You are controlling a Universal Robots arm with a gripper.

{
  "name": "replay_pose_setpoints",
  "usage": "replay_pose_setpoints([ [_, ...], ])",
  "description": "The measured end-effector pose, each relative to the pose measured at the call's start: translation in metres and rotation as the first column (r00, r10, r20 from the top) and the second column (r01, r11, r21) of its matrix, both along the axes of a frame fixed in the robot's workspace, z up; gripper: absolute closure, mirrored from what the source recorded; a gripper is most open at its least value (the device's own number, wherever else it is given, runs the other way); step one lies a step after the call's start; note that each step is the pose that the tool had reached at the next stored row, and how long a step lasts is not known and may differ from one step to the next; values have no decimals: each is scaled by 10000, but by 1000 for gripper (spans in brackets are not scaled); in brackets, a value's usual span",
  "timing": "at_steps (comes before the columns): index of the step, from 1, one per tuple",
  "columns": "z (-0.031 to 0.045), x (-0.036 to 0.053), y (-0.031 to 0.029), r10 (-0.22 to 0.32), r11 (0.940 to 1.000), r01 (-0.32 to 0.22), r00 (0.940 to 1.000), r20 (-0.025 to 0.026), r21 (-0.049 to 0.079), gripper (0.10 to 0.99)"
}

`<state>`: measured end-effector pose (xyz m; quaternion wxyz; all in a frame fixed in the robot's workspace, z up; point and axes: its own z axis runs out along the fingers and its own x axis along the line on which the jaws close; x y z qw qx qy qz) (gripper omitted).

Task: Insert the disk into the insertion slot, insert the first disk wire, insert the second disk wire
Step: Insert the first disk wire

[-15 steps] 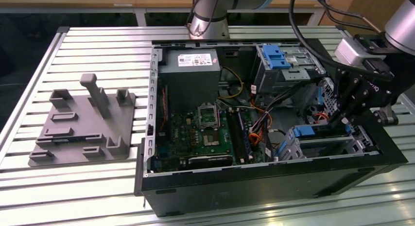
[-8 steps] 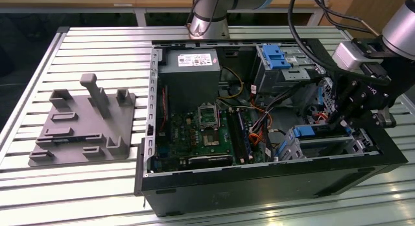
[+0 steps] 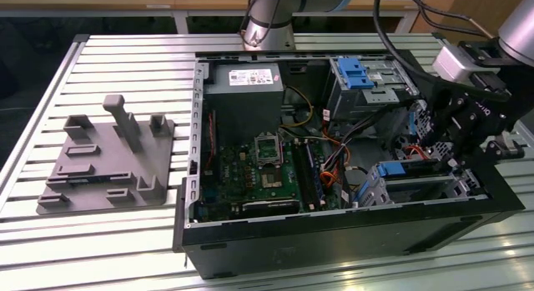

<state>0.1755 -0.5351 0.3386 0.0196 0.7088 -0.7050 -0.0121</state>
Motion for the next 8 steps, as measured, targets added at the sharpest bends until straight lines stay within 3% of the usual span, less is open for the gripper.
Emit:
replay_pose_setpoints([
  [1, 31, 0, 1, 0, 10000, 0, 10000, 0, 0, 553],
  [5, 168, 0, 8, -1, 10000, 1, 10000, 1, -1, 553],
  [8, 174, 0, 9, 0, 10000, 0, 10000, 0, 2, 553],
])
